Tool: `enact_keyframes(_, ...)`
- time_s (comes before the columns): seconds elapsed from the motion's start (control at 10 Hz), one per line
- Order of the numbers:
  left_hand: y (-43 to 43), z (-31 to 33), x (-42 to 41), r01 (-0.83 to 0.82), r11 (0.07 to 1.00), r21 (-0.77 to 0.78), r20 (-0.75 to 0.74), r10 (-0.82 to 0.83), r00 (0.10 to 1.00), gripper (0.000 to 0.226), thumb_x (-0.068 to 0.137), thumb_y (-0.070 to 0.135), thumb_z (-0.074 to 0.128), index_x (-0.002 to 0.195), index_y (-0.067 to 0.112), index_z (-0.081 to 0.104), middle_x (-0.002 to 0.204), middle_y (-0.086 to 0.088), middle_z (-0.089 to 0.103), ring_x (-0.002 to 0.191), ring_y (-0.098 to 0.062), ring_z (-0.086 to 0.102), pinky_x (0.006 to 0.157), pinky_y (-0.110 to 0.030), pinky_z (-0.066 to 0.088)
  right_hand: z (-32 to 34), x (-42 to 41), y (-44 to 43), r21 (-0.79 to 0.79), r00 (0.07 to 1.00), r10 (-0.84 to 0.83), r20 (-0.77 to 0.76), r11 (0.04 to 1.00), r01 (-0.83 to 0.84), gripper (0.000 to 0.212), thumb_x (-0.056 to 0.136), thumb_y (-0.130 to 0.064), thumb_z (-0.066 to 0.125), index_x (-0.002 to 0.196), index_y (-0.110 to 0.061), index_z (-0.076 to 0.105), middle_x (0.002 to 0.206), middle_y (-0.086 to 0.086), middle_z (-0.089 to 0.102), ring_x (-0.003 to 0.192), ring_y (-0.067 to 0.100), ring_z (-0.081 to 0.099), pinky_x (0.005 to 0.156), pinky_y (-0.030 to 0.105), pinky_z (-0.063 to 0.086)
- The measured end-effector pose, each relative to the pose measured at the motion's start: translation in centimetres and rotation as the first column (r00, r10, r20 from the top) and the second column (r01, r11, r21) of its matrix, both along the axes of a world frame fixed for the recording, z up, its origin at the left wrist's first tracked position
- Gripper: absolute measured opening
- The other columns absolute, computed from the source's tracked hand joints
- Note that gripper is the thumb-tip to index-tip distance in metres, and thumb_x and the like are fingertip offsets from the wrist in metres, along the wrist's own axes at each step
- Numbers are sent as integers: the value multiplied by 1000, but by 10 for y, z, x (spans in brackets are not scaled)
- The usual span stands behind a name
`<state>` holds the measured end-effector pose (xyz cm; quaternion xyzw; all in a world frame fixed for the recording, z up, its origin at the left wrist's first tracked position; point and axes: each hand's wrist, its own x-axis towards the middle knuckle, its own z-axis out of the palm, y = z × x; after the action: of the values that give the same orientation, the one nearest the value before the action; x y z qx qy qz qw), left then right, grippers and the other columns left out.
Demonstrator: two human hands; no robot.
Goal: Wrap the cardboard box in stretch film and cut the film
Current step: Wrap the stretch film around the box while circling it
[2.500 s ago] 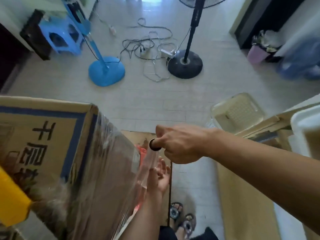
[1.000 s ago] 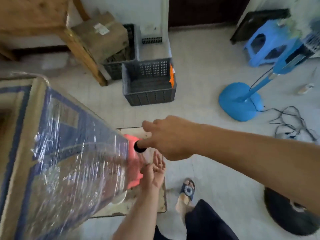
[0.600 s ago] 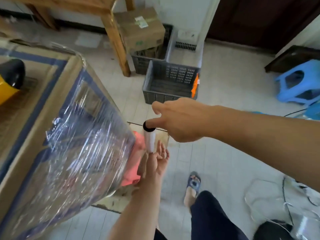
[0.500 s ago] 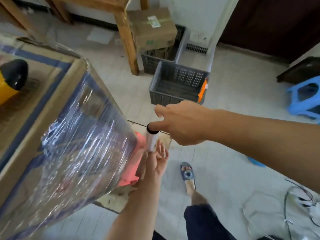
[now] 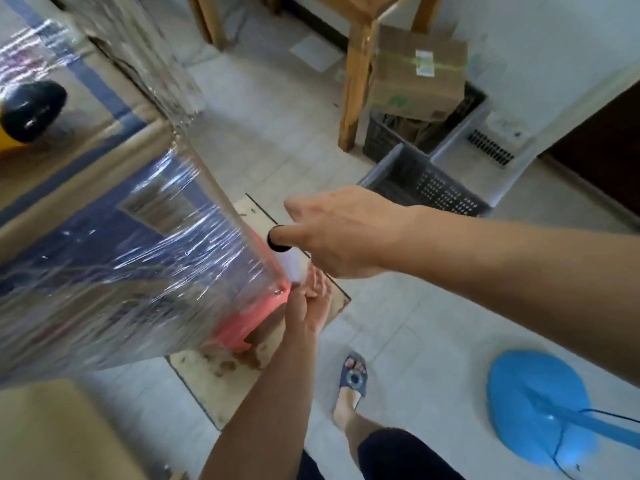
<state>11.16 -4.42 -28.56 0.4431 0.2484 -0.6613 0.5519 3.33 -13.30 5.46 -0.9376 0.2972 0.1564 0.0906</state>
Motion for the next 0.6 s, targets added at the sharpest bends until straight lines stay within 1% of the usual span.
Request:
enact_keyframes(0.1, -18, 15, 1, 33, 999, -7, 57, -32, 998, 41, 93, 5, 22, 103, 19, 59, 109, -4, 57, 95, -18, 60, 94, -31, 45, 6, 7, -8, -33, 996, 86, 38, 996, -85, 40, 99, -19, 42, 136, -35, 38, 99, 4, 40, 68, 25, 50, 50, 36, 39)
enact_keyframes(0.2, -25, 26, 2, 12, 999, -46, 39, -10, 999, 39, 96, 4, 19, 92, 18, 55, 94, -5, 56, 84, -17, 58, 80, -30, 48, 13, 10, -16, -52, 986, 159, 49, 986, -156, 37, 101, -28, 45, 137, -34, 42, 102, 5, 45, 73, 25, 54, 54, 38, 47)
enact_keyframes(0.3, -33, 32, -4, -43, 997, -63, 51, 46, 998, 41, 96, 3, 18, 90, 18, 56, 96, -4, 56, 85, -17, 59, 79, -30, 49, 17, 7, -21, -47, 976, 213, 36, 976, -211, 36, 100, -31, 47, 135, -34, 44, 103, 4, 47, 79, 26, 56, 58, 39, 48)
enact_keyframes(0.4, -41, 38, -9, -85, 994, -65, -11, 84, 996, 42, 98, 2, 17, 88, 14, 56, 97, -5, 61, 88, -19, 60, 78, -31, 49, 16, -3, -29, -80, 975, 217, 36, 974, -214, 33, 98, -24, 48, 130, -30, 45, 102, 5, 48, 77, 26, 56, 58, 39, 48)
enact_keyframes(0.5, -46, 70, -19, -169, 982, -88, -148, 154, 977, 42, 93, -8, 13, 84, 15, 47, 95, -10, 60, 87, -22, 57, 73, -34, 44, 15, -13, -36, -106, 977, 210, 34, 973, -206, 29, 99, -27, 49, 127, -29, 47, 104, 4, 48, 74, 24, 54, 58, 37, 46)
enact_keyframes(0.6, -54, 74, -30, -200, 978, -68, -175, 185, 967, 46, 89, -17, 18, 91, 20, 46, 94, -11, 64, 87, -24, 59, 73, -36, 43, 15, -23, -43, -107, 977, 212, 20, 972, -209, 33, 99, -37, 50, 131, -30, 44, 108, 3, 48, 77, 22, 54, 57, 34, 41)
